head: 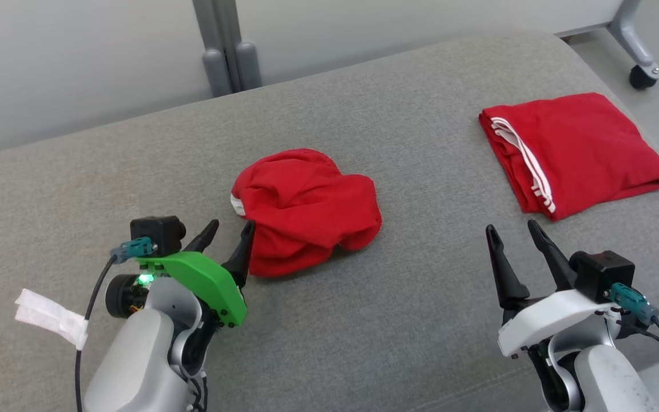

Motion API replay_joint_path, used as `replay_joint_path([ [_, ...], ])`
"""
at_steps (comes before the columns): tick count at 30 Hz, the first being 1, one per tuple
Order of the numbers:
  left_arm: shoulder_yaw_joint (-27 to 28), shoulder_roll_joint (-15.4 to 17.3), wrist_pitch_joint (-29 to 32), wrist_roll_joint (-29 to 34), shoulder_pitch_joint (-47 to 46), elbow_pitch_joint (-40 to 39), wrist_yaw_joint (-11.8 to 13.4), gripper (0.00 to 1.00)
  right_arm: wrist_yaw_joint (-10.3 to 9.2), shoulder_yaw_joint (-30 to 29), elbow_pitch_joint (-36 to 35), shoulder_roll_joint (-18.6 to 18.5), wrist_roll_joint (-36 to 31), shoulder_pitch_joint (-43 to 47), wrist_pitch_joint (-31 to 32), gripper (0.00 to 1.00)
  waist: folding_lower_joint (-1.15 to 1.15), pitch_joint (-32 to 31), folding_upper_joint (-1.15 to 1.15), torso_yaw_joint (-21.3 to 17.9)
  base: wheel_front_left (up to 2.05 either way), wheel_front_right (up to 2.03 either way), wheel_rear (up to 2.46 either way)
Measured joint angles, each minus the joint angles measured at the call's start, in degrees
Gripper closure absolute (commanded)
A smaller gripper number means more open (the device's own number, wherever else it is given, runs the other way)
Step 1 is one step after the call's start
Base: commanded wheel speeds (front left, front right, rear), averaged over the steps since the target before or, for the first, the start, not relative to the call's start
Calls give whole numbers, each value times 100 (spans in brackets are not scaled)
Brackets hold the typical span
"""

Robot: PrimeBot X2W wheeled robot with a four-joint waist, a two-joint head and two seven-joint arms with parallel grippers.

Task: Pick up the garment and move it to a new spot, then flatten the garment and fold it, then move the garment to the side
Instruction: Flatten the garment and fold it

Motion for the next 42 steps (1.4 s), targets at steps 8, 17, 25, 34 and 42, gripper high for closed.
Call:
replay_joint_path([
  [8, 81, -121, 248, -194, -315, 537, 257, 0, 0, 51, 85, 13, 5, -77, -59, 0, 0, 162, 0, -440, 0, 0, 0],
  [17, 146, -175, 118, -269, -513, 733, 372, 100, 1, 32, 129, 8, 10, -82, -94, 0, 0, 193, 0, -537, 0, 0, 0],
  [25, 565, -144, -759, -536, -465, 324, 302, 100, 0, -35, 99, -32, 5, -72, -75, 0, 0, 117, 0, -298, 0, 0, 0],
  [34, 720, 352, -1222, -159, -700, -1126, 523, 100, 1, -100, 4, -49, -3, 10, -18, 0, 0, 11, 0, 71, 0, 0, 0],
  [42, -215, 203, -879, 402, -875, -1560, 402, 100, 1, -60, -11, 15, -1, 22, -20, 0, 0, 32, 0, 135, 0, 0, 0],
])
